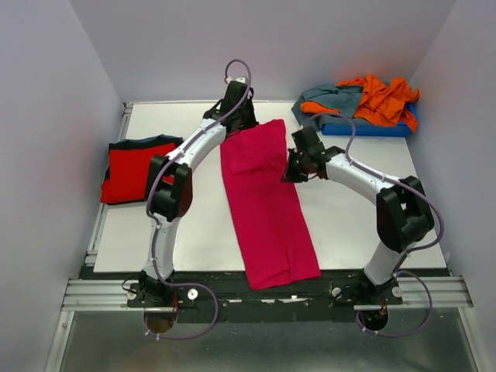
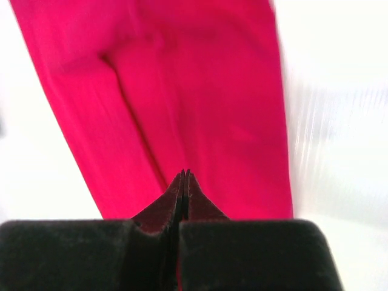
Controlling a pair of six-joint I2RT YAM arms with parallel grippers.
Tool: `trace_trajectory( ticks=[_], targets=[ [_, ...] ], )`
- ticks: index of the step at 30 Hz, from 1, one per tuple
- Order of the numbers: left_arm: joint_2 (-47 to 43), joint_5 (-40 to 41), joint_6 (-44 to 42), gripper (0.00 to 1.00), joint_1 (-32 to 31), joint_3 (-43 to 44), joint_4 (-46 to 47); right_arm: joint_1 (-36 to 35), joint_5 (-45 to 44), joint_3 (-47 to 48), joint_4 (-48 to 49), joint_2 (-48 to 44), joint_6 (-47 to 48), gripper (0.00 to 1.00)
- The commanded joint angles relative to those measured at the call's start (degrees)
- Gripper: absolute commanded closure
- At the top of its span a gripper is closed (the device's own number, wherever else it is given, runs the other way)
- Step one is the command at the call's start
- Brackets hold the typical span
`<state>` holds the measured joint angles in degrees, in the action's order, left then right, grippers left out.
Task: Fold and stack the t-shirts
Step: Rotate the tshirt 90 degrees
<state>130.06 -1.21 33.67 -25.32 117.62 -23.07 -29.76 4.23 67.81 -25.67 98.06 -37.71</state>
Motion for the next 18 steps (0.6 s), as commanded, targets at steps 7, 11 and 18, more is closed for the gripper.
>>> trace_trajectory(
  ticks=[7, 11, 18],
  targets=[
    [-17.7, 5.9, 5.0, 1.0, 1.1, -28.6, 6.6, 6.0, 0.5, 29.4, -4.1, 18.9, 2.5, 0.99],
    [-17.4, 5.8, 5.5, 1.0, 1.8, -31.5, 7.8, 6.7, -1.6, 45.2, -11.4, 29.5, 1.9, 0.99],
    [-14.4, 7.4, 7.5, 1.0, 3.7, -32.0, 7.1, 8.3, -3.5, 55.1, -15.7, 38.8, -1.2, 0.99]
  ],
)
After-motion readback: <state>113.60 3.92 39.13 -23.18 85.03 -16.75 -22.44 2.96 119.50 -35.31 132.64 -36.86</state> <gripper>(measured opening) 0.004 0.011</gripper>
